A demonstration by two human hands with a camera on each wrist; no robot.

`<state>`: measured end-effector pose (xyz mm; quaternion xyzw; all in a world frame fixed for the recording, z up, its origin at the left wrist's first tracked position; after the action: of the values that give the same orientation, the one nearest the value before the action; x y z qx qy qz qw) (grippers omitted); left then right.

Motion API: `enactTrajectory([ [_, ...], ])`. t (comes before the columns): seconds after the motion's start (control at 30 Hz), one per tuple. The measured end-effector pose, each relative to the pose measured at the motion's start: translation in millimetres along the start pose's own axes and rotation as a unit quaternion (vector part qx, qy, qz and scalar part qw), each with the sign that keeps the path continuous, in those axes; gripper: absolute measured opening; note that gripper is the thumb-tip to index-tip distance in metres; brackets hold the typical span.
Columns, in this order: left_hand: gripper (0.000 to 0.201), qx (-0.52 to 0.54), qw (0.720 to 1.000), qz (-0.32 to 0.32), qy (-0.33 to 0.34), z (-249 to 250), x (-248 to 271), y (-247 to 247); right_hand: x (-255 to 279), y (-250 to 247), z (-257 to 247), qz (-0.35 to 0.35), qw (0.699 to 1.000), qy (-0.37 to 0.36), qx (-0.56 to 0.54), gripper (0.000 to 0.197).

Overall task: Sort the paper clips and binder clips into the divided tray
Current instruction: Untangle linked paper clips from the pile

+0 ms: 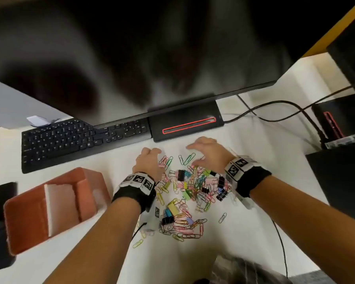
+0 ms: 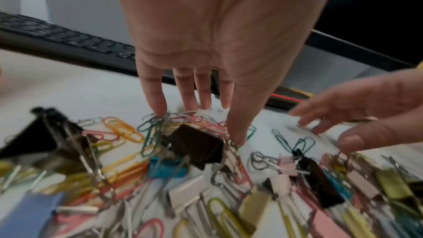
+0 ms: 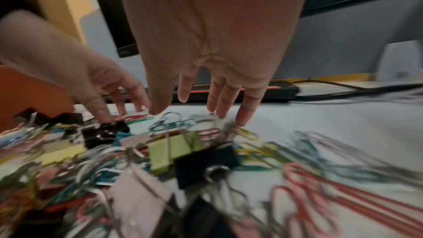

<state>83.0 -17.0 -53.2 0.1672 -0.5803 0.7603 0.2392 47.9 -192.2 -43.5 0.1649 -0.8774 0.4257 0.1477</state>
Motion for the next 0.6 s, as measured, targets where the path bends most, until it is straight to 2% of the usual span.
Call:
enactTrajectory([
  [0.1, 0.051, -0.034, 0.999, -0.031, 0.018, 4, -9, 9, -13, 26, -21, -0.046, 0.996, -0.042, 0.066, 0.054],
  [0.2, 0.045, -0.025, 0.998, -0.038, 0.031, 5, -16, 15, -16, 40, -23, -0.070, 0.995, -0.050, 0.054, 0.050],
  [0.37, 0.015, -0.049, 0.997, -0.034, 0.052, 3, -19, 18, -14, 42, -13, -0.076, 0.997, -0.003, 0.029, 0.024],
  [0.43, 0.017, -0.050, 0.997, -0.036, 0.053, 4, -17, 18, -13, 41, -9, -0.075, 0.997, 0.018, 0.022, 0.016],
  [0.6, 0.021, -0.027, 0.999, -0.018, 0.043, 2, -7, 15, -7, 31, -9, -0.065, 0.997, 0.046, 0.003, 0.016],
])
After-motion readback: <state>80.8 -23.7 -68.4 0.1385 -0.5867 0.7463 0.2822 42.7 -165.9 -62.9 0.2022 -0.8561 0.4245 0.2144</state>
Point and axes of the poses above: each hand's wrist, its own x-axis away from the middle knuckle, its own y-axis out of the palm, z = x × y, the point moved 10 cm from there along -x, towards the middle knuckle, and after that the axes turned 4 degrees about -x, right-handed, at the moved point
